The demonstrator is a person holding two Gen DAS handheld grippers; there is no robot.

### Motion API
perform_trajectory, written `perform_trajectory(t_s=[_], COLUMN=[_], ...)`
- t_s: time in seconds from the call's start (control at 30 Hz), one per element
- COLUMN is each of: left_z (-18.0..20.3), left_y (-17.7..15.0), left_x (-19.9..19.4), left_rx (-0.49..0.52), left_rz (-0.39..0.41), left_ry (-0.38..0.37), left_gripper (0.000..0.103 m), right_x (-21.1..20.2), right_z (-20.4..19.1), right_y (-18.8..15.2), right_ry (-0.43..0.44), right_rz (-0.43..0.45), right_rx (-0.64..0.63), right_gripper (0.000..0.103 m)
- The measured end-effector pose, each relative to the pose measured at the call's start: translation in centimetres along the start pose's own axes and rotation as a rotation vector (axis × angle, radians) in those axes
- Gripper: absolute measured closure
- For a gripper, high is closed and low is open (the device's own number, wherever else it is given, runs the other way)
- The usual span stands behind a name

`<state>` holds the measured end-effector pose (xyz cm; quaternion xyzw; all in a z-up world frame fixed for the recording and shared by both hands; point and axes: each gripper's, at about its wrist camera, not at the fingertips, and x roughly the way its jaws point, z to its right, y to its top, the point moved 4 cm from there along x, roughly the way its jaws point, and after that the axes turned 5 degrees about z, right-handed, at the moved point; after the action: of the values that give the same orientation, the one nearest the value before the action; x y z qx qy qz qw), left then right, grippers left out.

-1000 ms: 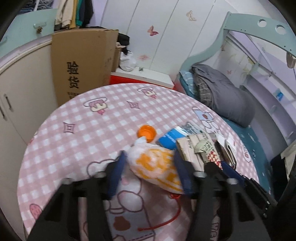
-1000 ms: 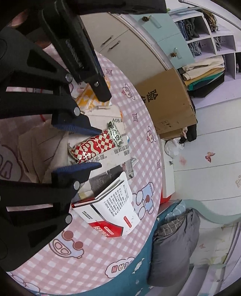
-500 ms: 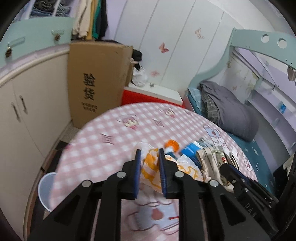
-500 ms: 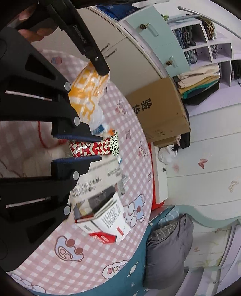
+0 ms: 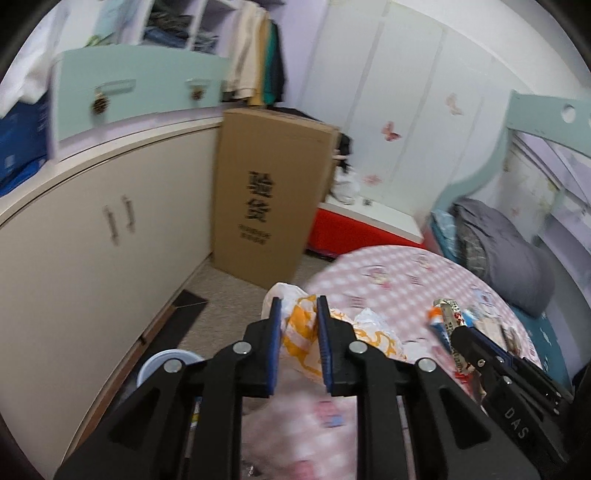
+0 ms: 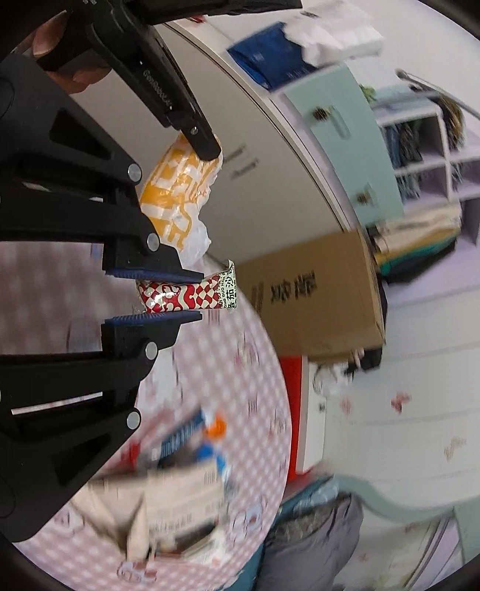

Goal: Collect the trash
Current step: 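Carry orange bag and red wrapper to the wastebasket and release both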

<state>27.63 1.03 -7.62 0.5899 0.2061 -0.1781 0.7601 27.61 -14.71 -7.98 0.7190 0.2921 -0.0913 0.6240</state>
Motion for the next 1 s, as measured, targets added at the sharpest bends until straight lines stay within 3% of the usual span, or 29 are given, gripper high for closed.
perform_trajectory(t_s=[0.33,0.63,0.73,0.77,0.8,1.0], left_z=[-12.5,-21.6,-23.8,-24.5,-24.8,-25.9], left_y=[-0.2,-1.2,-1.5,-1.6,-1.7,-2.5], left_x=[0.0,1.7,2.2,2.5,2.6,3.4], left_rx=[-0.100,-0.143,-0.140,-0.140,-0.142,-0.132], left_rz=[-0.040,-0.079,-0.085,-0.091,-0.096,-0.126], left_ry=[0.184,0.371,0.433,0.452,0.461,0.494], left_gripper=[0.085,0.085,0.085,0.085,0.085,0.085], right_x=[6.2,12.7,14.7,15.4,15.8,16.9], right_z=[-11.7,-19.1,-20.7,-21.2,-21.3,-21.0], right_y=[-2.0,-5.0,-5.8,-6.0,-6.1,-7.1], right_ry=[0.160,0.269,0.297,0.296,0.283,0.252], right_rz=[-0.105,-0.198,-0.209,-0.207,-0.205,-0.220], right_rx=[-0.117,-0.161,-0.164,-0.174,-0.181,-0.173], right_gripper=[0.088,0.088,0.081,0.069,0.048,0.044])
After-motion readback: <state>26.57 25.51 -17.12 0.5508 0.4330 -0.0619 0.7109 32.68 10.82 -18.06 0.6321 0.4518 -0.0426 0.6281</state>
